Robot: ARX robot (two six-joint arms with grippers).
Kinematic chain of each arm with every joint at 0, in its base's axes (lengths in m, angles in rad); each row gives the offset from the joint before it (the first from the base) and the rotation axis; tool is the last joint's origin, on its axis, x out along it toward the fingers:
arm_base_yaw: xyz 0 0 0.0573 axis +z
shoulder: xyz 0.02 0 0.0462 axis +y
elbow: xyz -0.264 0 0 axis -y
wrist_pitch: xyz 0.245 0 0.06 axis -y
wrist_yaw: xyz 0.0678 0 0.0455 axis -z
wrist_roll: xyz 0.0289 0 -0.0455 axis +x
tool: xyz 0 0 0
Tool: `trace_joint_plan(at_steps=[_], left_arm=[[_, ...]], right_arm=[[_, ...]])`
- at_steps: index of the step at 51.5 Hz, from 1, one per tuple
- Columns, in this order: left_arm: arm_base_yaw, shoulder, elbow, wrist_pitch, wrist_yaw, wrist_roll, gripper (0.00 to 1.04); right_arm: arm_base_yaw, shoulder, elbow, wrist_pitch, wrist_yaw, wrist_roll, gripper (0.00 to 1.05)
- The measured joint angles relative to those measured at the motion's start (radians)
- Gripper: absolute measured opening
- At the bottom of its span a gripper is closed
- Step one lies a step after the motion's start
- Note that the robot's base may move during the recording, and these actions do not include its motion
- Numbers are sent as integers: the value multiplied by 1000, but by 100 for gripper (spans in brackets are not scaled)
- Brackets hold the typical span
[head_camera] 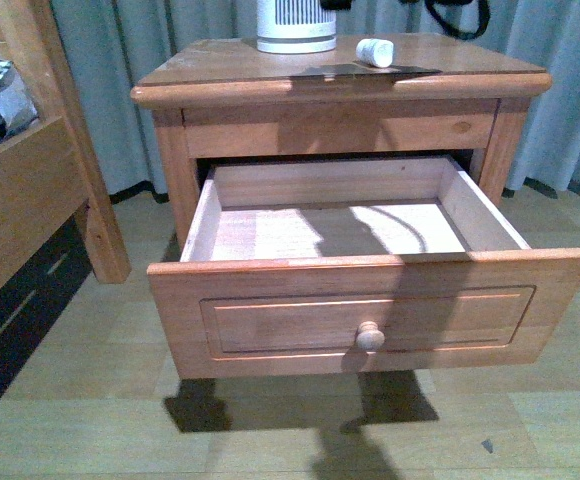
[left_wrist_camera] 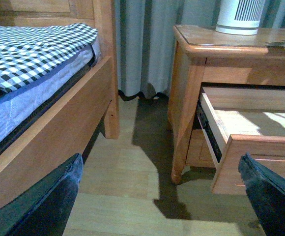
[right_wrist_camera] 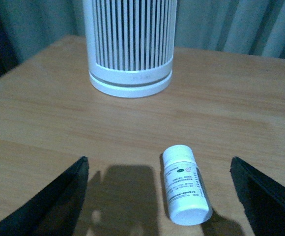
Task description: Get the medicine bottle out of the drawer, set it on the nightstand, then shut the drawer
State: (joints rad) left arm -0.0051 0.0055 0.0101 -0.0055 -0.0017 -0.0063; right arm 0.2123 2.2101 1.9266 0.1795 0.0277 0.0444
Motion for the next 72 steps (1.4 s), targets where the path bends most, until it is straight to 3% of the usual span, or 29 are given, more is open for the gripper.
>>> trace_joint_plan(at_steps=[9, 21, 35, 39, 56, 72], left_arm=[[0, 0, 0, 0, 0, 0, 98], [0, 0, 0, 0, 0, 0, 98], [0, 0, 0, 0, 0, 0, 98], [0, 0, 0, 0, 0, 0, 98], [0, 0, 0, 0, 0, 0, 98], [0, 0, 0, 0, 0, 0, 98]], right_arm=[[-5, -306, -295, 8, -84, 84, 96], [26, -658, -854, -76, -223, 204, 57], [37, -660, -1265, 103, -151, 175, 14], [33, -591, -1299, 159, -129, 146, 2], [-13, -193, -1175, 479, -36, -33, 3], [-46, 17, -837, 470, -1, -182, 3]])
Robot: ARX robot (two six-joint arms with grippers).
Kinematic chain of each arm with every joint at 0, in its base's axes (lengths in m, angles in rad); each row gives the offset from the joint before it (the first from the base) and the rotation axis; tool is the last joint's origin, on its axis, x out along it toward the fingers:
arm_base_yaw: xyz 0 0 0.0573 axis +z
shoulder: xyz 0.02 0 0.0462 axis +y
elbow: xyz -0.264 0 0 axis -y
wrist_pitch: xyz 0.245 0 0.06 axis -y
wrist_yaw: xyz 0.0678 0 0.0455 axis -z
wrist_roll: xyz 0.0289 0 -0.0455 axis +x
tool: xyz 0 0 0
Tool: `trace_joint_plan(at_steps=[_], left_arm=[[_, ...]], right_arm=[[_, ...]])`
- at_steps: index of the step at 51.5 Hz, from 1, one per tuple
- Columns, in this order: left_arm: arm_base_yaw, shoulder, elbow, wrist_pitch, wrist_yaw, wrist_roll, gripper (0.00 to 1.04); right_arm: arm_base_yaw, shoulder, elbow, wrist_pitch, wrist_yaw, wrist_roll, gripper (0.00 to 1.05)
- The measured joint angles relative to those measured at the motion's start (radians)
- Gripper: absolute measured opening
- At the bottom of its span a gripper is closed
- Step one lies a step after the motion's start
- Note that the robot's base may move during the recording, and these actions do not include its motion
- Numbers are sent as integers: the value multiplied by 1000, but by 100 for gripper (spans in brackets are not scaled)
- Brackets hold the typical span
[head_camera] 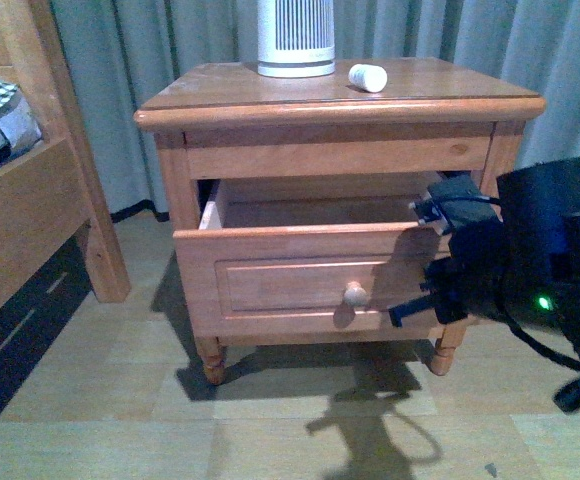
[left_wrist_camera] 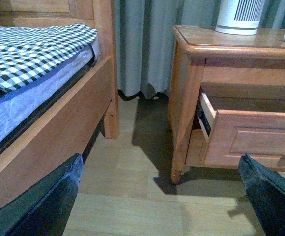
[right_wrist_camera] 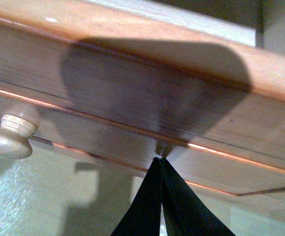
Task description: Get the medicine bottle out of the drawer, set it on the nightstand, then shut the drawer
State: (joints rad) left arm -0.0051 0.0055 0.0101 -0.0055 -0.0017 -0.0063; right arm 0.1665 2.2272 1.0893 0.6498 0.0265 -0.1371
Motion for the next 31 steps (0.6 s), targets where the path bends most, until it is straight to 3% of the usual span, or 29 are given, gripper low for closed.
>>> trace_joint_plan(at_steps=[21, 31], left_arm=[[0, 0, 0, 0, 0, 0, 98], [0, 0, 0, 0, 0, 0, 98]], right_arm=[[-53, 209, 496, -216, 66, -76, 3], [-61, 242, 575, -257, 78, -74, 3]])
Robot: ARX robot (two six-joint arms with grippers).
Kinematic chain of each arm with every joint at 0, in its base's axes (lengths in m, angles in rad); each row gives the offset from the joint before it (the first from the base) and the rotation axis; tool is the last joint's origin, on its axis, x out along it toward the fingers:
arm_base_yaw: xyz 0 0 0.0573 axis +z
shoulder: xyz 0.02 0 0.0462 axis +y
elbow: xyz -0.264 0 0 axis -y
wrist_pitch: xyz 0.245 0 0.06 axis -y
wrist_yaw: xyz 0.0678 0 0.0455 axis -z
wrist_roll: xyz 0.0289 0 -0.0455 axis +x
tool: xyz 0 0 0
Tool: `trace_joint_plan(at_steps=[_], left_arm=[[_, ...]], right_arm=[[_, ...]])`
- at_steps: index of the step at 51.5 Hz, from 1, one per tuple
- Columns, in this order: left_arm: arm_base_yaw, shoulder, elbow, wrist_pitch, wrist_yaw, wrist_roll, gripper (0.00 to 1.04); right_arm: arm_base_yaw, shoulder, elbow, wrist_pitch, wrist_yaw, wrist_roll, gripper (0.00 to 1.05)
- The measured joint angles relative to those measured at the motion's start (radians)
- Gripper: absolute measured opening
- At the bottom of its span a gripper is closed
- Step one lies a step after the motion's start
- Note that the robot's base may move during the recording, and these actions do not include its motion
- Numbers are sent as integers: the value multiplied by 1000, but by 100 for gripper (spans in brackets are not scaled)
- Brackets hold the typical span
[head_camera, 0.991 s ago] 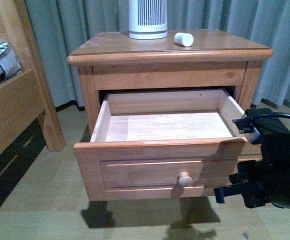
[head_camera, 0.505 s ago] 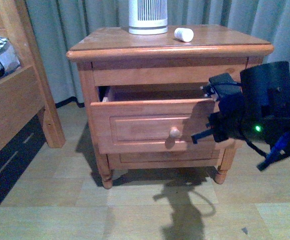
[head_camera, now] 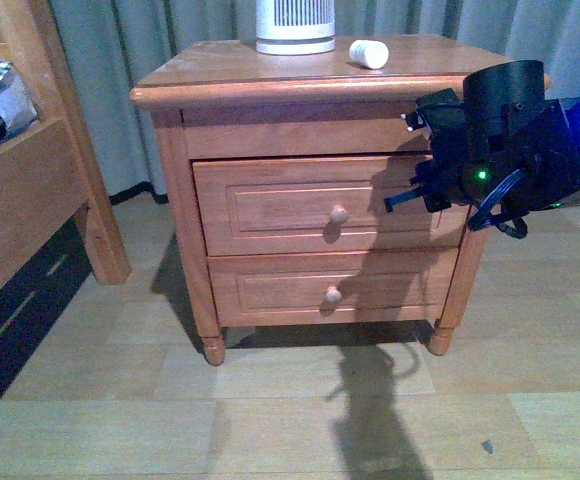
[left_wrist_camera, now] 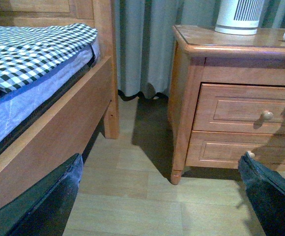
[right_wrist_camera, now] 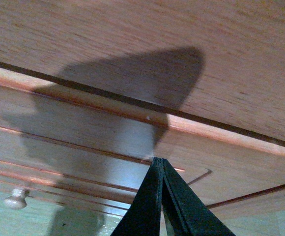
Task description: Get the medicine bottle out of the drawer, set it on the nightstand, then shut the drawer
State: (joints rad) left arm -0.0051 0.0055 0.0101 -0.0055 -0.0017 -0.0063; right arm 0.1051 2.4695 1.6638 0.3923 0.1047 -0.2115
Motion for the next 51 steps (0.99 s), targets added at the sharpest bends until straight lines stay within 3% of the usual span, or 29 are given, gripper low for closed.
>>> trace_joint_plan(at_steps=[8, 18, 33, 43, 51], left_arm=[[0, 0, 0, 0, 0, 0, 98], [0, 0, 0, 0, 0, 0, 98], [0, 0, 0, 0, 0, 0, 98], [0, 0, 0, 0, 0, 0, 98], [0, 0, 0, 0, 0, 0, 98]], right_arm=[[0, -8, -39, 34, -16, 30, 3], [12, -127, -264, 102, -91, 163, 3], [5, -611, -668, 119, -258, 422, 3], [-80, -1244, -927, -82, -415, 501, 3], [-169, -1741, -1082, -309, -451, 446, 3]])
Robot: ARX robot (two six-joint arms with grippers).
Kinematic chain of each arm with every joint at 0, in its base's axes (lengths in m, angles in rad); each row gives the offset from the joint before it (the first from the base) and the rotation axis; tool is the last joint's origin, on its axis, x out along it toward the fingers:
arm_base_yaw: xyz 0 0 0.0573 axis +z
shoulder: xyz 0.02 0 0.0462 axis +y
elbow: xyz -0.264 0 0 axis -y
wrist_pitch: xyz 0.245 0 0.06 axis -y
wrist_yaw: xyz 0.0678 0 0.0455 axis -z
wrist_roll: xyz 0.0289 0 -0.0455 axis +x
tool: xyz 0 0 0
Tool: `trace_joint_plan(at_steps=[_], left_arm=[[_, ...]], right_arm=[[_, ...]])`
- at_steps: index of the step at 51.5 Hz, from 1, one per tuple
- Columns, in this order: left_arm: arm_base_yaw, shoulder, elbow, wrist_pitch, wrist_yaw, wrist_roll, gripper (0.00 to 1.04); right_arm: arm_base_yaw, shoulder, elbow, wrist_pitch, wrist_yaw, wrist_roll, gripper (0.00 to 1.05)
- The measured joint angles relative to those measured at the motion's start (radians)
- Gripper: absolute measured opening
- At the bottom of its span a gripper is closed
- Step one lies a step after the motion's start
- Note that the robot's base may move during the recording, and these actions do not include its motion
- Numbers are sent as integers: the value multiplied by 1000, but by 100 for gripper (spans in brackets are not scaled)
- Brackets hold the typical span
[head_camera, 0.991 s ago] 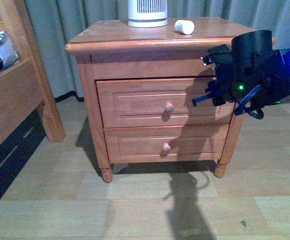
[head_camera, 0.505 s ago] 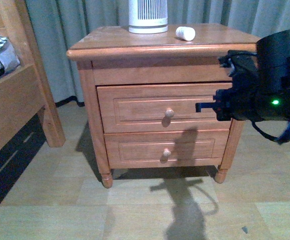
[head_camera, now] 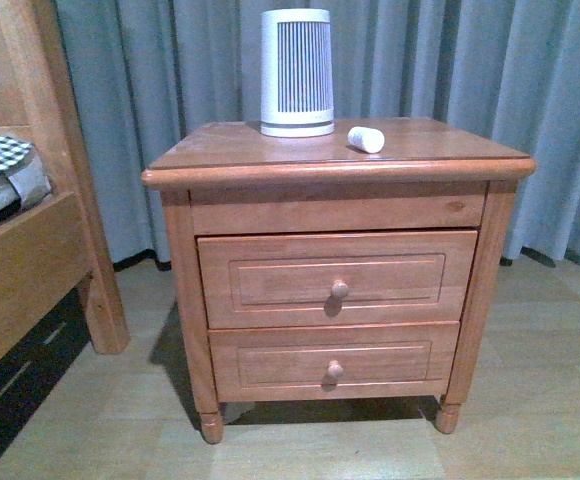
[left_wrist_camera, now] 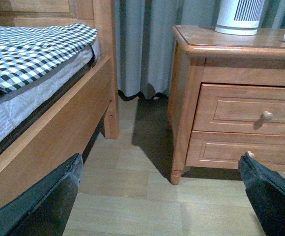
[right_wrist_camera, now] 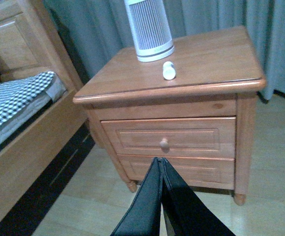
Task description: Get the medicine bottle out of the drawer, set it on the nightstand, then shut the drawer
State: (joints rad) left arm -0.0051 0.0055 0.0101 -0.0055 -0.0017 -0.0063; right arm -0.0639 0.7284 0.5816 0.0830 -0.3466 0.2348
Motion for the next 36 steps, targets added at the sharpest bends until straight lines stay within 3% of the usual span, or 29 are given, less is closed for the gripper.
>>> trace_joint_plan(at_steps=[5, 9, 15, 23, 36], left_arm=[[0, 0, 0, 0, 0, 0, 98], [0, 0, 0, 0, 0, 0, 98], [0, 0, 0, 0, 0, 0, 98], [0, 0, 0, 0, 0, 0, 98], [0, 0, 0, 0, 1, 0, 98]], right_arm=[[-37, -192, -69, -87, 30, -48, 16], [32, -356, -145, -176, 249, -138, 3], [57, -535, -307, -138, 343, -196, 3], [61, -706, -568, -91, 343, -222, 3], [61, -721, -568, -85, 344, -229, 3]])
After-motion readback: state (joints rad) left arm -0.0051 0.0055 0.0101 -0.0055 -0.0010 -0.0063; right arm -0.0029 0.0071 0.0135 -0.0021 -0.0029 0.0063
